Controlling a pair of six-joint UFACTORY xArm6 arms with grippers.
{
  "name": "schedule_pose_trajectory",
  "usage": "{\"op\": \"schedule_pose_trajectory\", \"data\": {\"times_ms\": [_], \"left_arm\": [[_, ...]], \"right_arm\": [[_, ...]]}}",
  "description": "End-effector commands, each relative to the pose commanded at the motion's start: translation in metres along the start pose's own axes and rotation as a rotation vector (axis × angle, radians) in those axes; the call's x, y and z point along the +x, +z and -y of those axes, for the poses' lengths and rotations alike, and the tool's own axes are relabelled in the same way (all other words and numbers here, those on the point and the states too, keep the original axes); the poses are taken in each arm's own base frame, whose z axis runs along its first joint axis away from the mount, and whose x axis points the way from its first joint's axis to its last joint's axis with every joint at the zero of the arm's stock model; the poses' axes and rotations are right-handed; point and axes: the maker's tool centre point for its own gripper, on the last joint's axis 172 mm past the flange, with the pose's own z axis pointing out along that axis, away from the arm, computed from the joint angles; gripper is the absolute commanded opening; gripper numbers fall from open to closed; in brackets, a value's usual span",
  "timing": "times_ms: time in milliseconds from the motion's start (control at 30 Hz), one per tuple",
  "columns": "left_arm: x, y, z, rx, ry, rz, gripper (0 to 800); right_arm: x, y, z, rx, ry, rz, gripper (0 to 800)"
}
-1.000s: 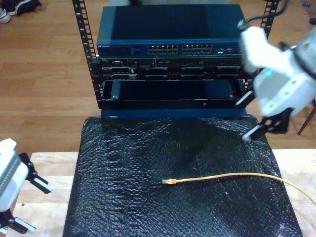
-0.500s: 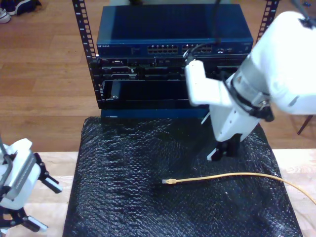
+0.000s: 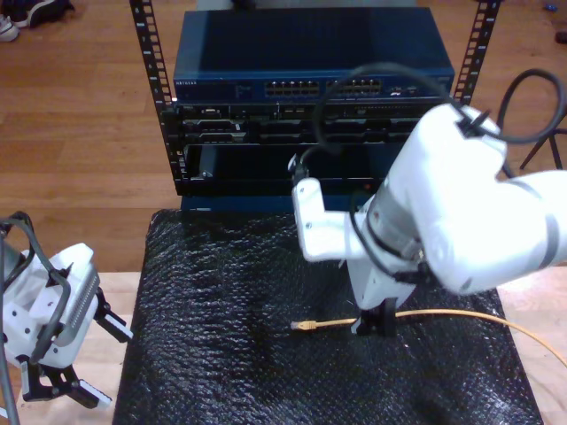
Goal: Grab the cable and plug it in
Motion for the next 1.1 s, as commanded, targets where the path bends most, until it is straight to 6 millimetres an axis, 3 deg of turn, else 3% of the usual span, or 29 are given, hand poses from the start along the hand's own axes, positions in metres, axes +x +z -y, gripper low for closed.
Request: {"op": "schedule_pose_trajectory", "data": {"times_ms": [300,533,1100], "left_arm": [[-0.004,0.003,0.003,0.009,-0.006,0.006,800],[-0.007,0.008,0.001,0.005,-0.013,0.004,800],[-0.005,0.01,0.001,0.0,-0.008,0.004,800]], "right_arm": [[0.033,0.046,0.004,0.035,-0.048,0.032,791],[0.043,0.057,-0.011,0.004,-0.038,0.018,783],[0.035,0.081,-0.007,-0.016,-0.024,0.03,761]]}}
